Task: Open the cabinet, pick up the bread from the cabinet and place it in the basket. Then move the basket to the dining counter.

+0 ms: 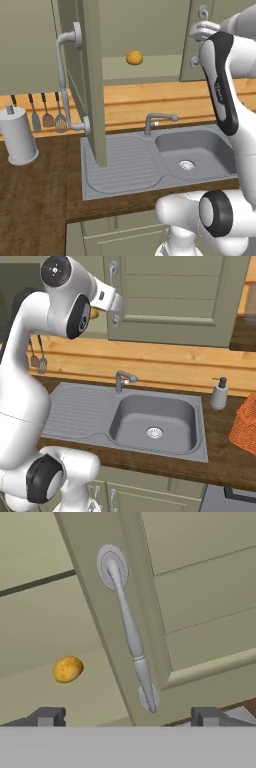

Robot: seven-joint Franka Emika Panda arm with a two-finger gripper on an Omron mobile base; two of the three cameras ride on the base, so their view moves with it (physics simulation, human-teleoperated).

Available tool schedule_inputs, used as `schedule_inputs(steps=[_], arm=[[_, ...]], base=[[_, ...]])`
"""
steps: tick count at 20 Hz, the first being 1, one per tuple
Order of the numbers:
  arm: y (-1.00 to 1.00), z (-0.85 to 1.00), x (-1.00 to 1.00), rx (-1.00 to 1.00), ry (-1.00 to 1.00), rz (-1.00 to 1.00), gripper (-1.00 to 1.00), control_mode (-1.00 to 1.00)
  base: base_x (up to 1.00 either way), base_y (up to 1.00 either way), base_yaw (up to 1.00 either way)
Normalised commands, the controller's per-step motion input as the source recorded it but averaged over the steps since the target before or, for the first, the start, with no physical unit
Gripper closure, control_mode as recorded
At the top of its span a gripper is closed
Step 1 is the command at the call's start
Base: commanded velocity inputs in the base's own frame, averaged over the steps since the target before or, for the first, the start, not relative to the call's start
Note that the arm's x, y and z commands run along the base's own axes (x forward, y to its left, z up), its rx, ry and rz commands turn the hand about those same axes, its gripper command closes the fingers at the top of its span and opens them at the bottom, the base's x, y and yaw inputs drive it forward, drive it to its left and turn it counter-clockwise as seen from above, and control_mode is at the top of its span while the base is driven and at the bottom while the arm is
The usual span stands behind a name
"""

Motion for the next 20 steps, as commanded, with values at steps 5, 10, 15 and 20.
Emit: schedule_inputs(steps=[5, 10, 15, 20], arm=[[-0.07, 0.0, 0.37, 0.0, -0.15, 0.02, -1.0, -1.0], [-0.19, -0.02, 0.53, 0.0, -0.04, 0.01, -1.0, -1.0], [-0.14, 0.0, 0.35, 0.0, 0.0, 0.0, -1.0, -1.0], [0.0, 0.0, 0.24, 0.0, 0.0, 0.0, -1.0, -1.0]], base=[[0.0, 0.0, 0.0], [0.0, 0.0, 0.0], [0.0, 0.0, 0.0], [0.0, 0.0, 0.0]])
